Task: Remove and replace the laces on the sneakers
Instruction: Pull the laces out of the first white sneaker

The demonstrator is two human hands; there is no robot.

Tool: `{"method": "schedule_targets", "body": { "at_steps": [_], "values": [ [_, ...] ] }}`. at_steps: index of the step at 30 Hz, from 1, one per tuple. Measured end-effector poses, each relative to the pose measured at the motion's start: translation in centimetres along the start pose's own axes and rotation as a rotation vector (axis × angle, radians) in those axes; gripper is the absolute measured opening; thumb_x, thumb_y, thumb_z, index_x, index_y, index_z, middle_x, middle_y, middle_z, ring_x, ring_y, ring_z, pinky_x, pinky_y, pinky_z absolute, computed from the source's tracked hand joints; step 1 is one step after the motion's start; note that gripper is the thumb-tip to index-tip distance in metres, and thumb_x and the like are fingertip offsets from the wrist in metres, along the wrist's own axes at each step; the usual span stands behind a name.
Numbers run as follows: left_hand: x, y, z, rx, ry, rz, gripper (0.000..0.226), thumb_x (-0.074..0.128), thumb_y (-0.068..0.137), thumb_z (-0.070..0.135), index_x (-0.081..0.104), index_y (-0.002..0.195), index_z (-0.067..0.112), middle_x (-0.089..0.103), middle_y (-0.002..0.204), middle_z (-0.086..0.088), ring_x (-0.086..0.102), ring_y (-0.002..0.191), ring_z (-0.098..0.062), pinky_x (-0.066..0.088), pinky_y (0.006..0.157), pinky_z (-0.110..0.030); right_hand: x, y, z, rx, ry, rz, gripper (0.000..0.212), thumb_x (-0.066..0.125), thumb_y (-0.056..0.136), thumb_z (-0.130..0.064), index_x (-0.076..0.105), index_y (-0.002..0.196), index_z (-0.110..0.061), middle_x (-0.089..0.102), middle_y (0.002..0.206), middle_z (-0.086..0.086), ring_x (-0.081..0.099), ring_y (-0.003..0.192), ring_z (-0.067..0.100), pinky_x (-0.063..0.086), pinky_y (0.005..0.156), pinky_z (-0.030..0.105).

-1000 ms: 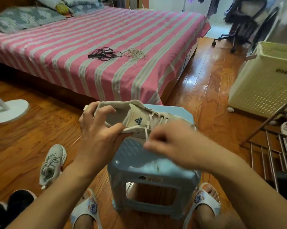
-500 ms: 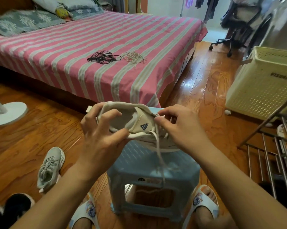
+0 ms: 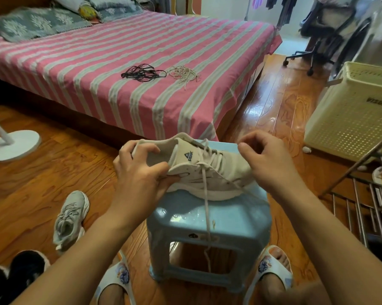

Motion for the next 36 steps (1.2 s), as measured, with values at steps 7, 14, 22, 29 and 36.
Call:
{"method": "schedule_targets", "body": {
  "at_steps": [7, 14, 22, 29, 36],
  "values": [
    [0.5, 0.4, 0.1, -0.069, -0.024, -0.066, 0.028, 0.075, 0.084, 0.049, 0.070, 0.080, 0.022, 0.051, 0.134, -0.004, 0.031, 0.137, -0.040, 0.029, 0.103, -0.063, 3.0, -1.3, 0.0, -0.388, -0.288, -0.214, 0.017, 0.076, 0.086, -0.012, 0.076, 0.099, -0.023, 0.058, 0.089, -0.008, 0.054, 0.077, 0.003, 0.045, 0.072, 0.020],
    [0.6, 0.7, 0.2, -0.063, -0.047, -0.065, 0.027, 0.068, 0.085, 0.050, 0.072, 0.080, 0.023, 0.053, 0.136, -0.005, 0.031, 0.138, -0.042, 0.032, 0.103, -0.066, 4.9, 0.4, 0.8, -0.108, -0.170, -0.040, 0.011, 0.060, 0.097, -0.030, 0.070, 0.097, -0.026, 0.065, 0.082, -0.014, 0.060, 0.083, 0.011, 0.047, 0.078, 0.034],
    [0.8, 0.6, 0.2, -0.031, -0.012, -0.036, 0.024, 0.071, 0.084, 0.046, 0.074, 0.084, 0.022, 0.056, 0.134, -0.009, 0.036, 0.132, -0.047, 0.035, 0.098, -0.066, 6.5, 2.7, -1.0, 0.107, -0.026, -0.084, 0.012, 0.070, 0.087, -0.023, 0.074, 0.078, -0.016, 0.072, 0.076, 0.002, 0.066, 0.073, 0.019, 0.053, 0.068, 0.036],
    [0.6, 1.3, 0.9, -0.020, 0.073, -0.045, 0.029, 0.064, 0.091, 0.050, 0.073, 0.083, 0.024, 0.056, 0.126, -0.008, 0.036, 0.133, -0.045, 0.031, 0.100, -0.062, 4.1, 1.9, -1.1, 0.460, 0.395, -0.438, 0.031, 0.066, 0.089, -0.021, 0.064, 0.059, -0.012, 0.051, 0.058, 0.007, 0.049, 0.052, 0.018, 0.046, 0.058, 0.031],
    [0.5, 0.9, 0.9, 0.094, 0.039, 0.006, 0.033, 0.061, 0.091, 0.053, 0.073, 0.082, 0.024, 0.055, 0.128, -0.006, 0.037, 0.129, -0.045, 0.031, 0.098, -0.060, 3.7, 3.3, 0.2, 0.583, 0.763, -0.222, 0.027, 0.061, 0.092, -0.017, 0.066, 0.067, -0.009, 0.050, 0.064, 0.002, 0.045, 0.055, 0.011, 0.044, 0.058, 0.026]
  ]
}}
Point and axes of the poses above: each hand's wrist, its own y-axis towards the middle knuckle, its own x-axis out of the palm, z = x × y, the point moved 2 cm from there along y, towards the middle knuckle
